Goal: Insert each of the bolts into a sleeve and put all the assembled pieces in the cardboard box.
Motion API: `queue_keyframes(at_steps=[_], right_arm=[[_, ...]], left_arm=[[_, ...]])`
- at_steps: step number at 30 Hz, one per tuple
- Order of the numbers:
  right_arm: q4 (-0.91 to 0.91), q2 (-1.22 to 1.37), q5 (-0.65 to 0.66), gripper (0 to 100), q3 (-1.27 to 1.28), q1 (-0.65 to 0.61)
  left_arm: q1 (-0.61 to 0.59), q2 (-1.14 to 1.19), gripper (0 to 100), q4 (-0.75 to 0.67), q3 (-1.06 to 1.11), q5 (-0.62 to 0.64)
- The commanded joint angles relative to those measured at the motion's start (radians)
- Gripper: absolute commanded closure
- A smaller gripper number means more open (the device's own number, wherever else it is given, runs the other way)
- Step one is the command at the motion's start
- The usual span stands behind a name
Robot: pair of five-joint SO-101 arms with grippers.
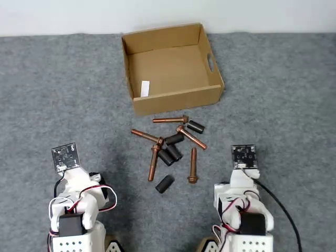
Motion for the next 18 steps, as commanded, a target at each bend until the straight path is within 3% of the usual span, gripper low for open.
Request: queue_keyframes(at_steps=[1, 5, 14, 18], right_arm=[[0.021, 0.019, 0.012, 99.1, -0.186, -0.005], [0.012, 0.16, 0.049, 99.1, -0.35, -0.061], [-0.091, 0.857, 0.055, 99.1, -0.775, -0.084], [-0.174, 1.121, 0.203, 99.1, -0.936, -0.084]], left_arm=[[-0.002, -0.011, 99, 0.005, -0.016, 0.002], [-0.002, -0.011, 99, 0.005, -0.016, 0.002], [-0.002, -0.011, 99, 0.005, -0.016, 0.002], [-0.002, -0.011, 99, 0.005, -0.016, 0.002]])
